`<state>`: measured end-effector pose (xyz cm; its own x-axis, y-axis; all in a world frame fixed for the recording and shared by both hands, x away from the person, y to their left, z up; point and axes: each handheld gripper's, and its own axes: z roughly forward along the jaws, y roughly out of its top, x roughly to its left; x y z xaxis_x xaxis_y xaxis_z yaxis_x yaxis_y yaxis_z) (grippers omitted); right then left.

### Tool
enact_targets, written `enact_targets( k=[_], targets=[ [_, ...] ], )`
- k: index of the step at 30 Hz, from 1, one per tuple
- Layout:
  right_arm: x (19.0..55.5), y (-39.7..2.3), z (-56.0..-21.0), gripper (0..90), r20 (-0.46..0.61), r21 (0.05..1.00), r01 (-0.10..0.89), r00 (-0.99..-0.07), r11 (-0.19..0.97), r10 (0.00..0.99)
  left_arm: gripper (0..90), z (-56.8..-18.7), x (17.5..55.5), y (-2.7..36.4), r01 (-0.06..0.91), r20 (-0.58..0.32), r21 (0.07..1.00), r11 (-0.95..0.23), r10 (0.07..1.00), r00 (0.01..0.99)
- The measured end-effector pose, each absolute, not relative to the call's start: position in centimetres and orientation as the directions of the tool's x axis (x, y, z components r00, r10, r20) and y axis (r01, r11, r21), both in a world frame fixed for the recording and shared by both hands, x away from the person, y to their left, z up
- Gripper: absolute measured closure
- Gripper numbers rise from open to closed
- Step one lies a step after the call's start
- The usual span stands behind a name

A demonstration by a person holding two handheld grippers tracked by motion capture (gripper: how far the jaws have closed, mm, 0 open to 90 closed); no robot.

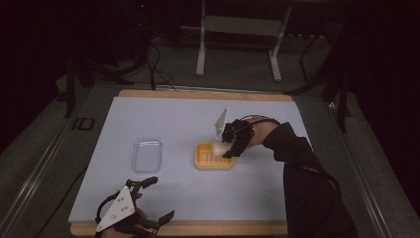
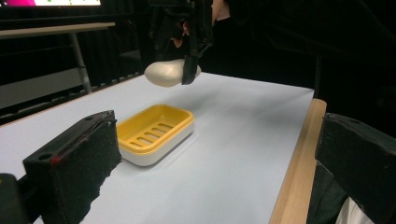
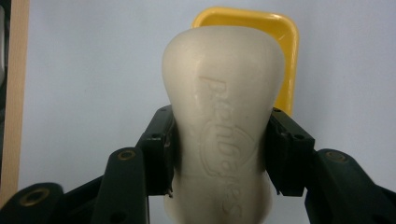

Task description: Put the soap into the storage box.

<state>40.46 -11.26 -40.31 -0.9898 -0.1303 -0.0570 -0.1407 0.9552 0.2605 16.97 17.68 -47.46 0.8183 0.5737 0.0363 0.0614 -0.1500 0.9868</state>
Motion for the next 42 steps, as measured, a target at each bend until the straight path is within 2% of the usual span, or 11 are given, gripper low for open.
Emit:
enact_targets(
  k=[18, 31, 42],
  targets=[
    [41.3, -10.0, -41.4, 49.8, -0.08, 0.366, -0.167, -0.986, 0.916, -0.149, 0.1, -47.5, 16.9, 17.8, 0.063, 0.033, 0.987, -0.146, 0.572, 0.82],
    [42.9, -10.1, -43.6, 49.7, -0.06, 0.432, -0.123, -0.992, 0.894, -0.108, 0.1, -47.4, 16.8, 17.8, 0.063, 0.031, 0.988, -0.144, 0.569, 0.822],
    [43.6, -10.4, -46.0, 49.8, -0.046, 0.434, -0.112, -0.994, 0.894, -0.103, 0.1, -47.4, 16.8, 17.9, 0.065, 0.024, 0.989, -0.135, 0.57, 0.821]
  ],
)
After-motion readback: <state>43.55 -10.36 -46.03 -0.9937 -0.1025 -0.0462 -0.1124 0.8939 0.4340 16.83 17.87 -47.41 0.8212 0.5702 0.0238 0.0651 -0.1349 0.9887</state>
